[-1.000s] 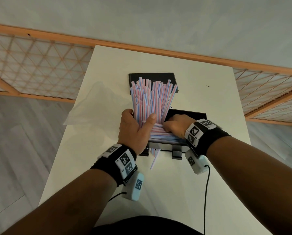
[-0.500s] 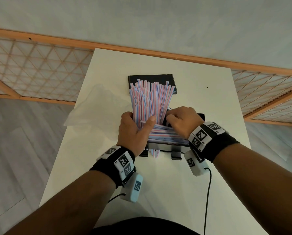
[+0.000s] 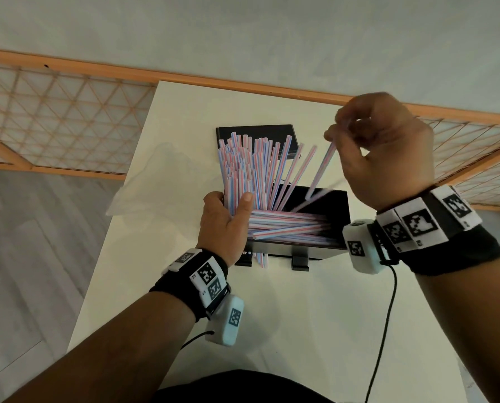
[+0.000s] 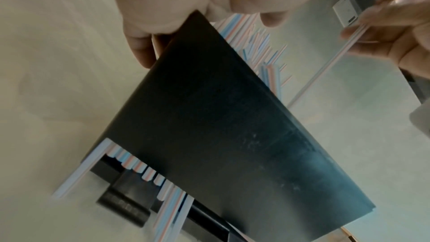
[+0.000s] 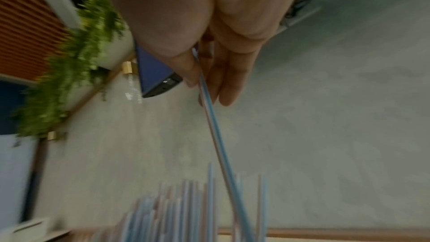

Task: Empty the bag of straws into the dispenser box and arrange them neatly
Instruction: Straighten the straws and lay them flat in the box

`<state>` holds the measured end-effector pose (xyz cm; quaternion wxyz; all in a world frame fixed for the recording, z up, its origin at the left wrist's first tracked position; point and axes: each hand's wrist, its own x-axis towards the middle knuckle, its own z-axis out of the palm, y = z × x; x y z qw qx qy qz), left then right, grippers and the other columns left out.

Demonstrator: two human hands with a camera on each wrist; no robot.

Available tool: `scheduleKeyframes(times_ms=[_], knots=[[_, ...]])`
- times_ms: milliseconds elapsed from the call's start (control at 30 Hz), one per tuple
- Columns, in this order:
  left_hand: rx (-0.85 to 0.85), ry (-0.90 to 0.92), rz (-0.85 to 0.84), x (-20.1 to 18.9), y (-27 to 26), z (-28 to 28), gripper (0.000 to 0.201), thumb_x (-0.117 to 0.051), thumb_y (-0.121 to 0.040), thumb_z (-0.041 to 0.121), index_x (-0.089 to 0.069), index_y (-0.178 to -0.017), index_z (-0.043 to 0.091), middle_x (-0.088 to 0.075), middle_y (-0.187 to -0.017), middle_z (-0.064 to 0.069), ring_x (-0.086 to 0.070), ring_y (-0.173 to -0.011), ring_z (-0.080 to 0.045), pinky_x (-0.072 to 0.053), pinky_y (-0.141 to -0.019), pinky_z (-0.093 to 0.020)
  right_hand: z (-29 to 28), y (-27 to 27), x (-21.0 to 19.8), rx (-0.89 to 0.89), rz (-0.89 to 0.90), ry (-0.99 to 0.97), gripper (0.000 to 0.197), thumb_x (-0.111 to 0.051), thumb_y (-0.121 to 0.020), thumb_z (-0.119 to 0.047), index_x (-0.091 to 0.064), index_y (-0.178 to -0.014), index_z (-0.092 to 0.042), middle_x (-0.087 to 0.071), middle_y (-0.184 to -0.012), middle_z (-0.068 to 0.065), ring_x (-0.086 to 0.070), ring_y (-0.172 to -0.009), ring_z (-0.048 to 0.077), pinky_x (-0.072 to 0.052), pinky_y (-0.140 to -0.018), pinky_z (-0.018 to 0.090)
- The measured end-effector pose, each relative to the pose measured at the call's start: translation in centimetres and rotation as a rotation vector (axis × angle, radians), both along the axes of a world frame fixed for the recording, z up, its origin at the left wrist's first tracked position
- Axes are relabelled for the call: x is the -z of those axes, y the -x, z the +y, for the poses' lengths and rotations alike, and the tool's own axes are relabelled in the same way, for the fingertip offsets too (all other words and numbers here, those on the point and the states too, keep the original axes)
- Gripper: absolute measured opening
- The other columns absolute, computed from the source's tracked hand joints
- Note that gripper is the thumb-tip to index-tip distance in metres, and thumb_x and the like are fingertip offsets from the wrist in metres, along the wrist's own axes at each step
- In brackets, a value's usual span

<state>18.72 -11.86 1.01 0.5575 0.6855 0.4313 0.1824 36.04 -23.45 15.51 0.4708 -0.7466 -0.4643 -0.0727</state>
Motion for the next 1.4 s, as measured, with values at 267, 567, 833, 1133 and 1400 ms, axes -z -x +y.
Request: scheduleKeyframes(times_ms=[267,567,833,1133,1400], knots=[[-0.012,0.013,-0.013,-0.5,-0.1,0.0,0.051,-0.047,-0.095,0.062,-0.041,-0.109,0.014,-0.058,-0.109,-0.004,-0.058,-0.093,-0.015,-0.04,-0.066,-0.007,-0.3,4.3,5.1,-0.27,0.107,0.264,0.008,-0.067,-0.09,-0.012,-0.068,-0.098,-0.015,-0.073,-0.086,-0.001,-0.071,-0.078,0.012,-0.058,-0.073,0.038],[0.01,0.026,-0.046,-1.3,0.2,-0.1,0.061,-0.039,-0.081,0.068,-0.04,-0.11,0.014,-0.055,-0.1,0.006,-0.059,-0.09,-0.01,-0.041,-0.065,-0.005,-1.6,4.7,10.7,-0.182,-0.01,0.643,0.033,-0.073,-0.085,-0.037,-0.072,-0.105,-0.011,-0.069,-0.095,0.005,-0.065,-0.087,0.026,-0.047,-0.079,0.028],[0.113,-0.095,0.03,-0.5,0.4,-0.2,0.123,-0.089,-0.032,0.076,-0.033,-0.132,0.03,-0.061,-0.122,0.013,-0.065,-0.111,-0.013,-0.058,-0.092,-0.042,-2.7,1.3,8.1,0.261,0.228,0.917,0.055,-0.058,-0.089,-0.056,-0.054,-0.13,-0.019,-0.071,-0.102,0.009,-0.062,-0.104,0.032,-0.043,-0.075,0.027],[0.185,-0.118,0.104,0.1,0.7,0.0,0.134,-0.093,-0.025,0.07,-0.028,-0.137,0.035,-0.057,-0.127,0.011,-0.062,-0.117,-0.019,-0.057,-0.095,-0.047,-0.9,-0.3,7.7,0.368,0.397,0.97,0.044,-0.066,-0.079,-0.057,-0.058,-0.098,-0.018,-0.065,-0.086,0.003,-0.058,-0.085,0.024,-0.045,-0.068,0.029],[0.195,-0.032,0.019,1.0,1.0,0.2,0.115,-0.094,-0.039,0.057,-0.029,-0.133,0.042,-0.056,-0.129,0.009,-0.061,-0.118,-0.017,-0.055,-0.1,-0.043,-1.9,-0.4,6.7,0.392,0.363,0.667,0.026,-0.066,-0.084,-0.046,-0.073,-0.096,-0.024,-0.071,-0.079,-0.008,-0.067,-0.081,0.012,-0.047,-0.081,0.019]])
